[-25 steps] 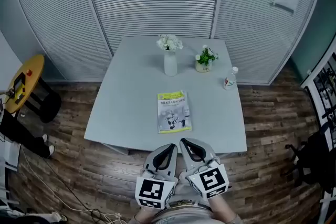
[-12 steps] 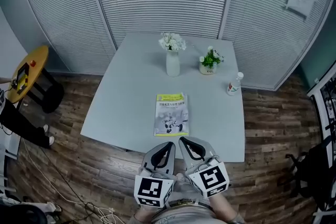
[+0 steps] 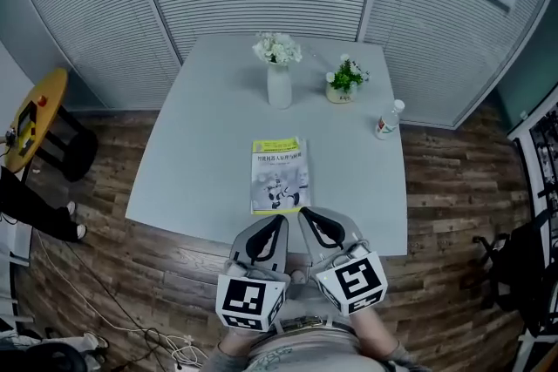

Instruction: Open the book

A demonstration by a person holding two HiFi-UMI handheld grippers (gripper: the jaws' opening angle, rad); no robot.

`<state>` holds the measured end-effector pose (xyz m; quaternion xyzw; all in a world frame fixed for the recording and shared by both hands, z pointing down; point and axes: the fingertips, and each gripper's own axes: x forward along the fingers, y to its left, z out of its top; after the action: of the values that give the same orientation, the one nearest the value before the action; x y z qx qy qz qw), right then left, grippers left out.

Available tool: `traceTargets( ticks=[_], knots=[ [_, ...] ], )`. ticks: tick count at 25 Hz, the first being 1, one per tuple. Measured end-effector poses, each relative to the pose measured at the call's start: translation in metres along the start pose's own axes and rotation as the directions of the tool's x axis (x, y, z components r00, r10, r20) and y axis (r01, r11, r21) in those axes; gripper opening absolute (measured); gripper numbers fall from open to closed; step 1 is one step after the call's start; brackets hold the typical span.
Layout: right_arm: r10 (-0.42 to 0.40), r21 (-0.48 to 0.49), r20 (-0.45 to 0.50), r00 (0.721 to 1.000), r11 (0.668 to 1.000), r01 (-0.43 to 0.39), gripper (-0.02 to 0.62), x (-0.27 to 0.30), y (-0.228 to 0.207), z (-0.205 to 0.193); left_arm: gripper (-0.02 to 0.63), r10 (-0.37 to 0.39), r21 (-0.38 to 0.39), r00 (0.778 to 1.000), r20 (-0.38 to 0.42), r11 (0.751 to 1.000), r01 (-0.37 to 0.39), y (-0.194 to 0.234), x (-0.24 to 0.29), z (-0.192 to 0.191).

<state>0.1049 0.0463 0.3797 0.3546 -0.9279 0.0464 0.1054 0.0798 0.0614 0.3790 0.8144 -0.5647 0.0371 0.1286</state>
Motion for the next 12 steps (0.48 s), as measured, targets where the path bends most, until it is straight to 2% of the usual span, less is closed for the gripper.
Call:
traceTargets(
  ticks=[7, 12],
  knots=[
    [-0.069, 0.003, -0.038, 0.997, 0.998, 0.07, 0.002, 0.024, -0.021, -0.008, -0.002, -0.066, -0.024, 0.998, -0.017, 0.998, 0.065, 0.021, 0.028, -0.002],
    [-0.111, 0.027, -0.054, 0.992, 0.993, 0.112, 0.002, 0.052, -0.033, -0.012, -0.002, -0.11, -0.012, 0.993, -0.035, 0.994, 0.11, 0.039, 0.048, -0.001]
  ],
)
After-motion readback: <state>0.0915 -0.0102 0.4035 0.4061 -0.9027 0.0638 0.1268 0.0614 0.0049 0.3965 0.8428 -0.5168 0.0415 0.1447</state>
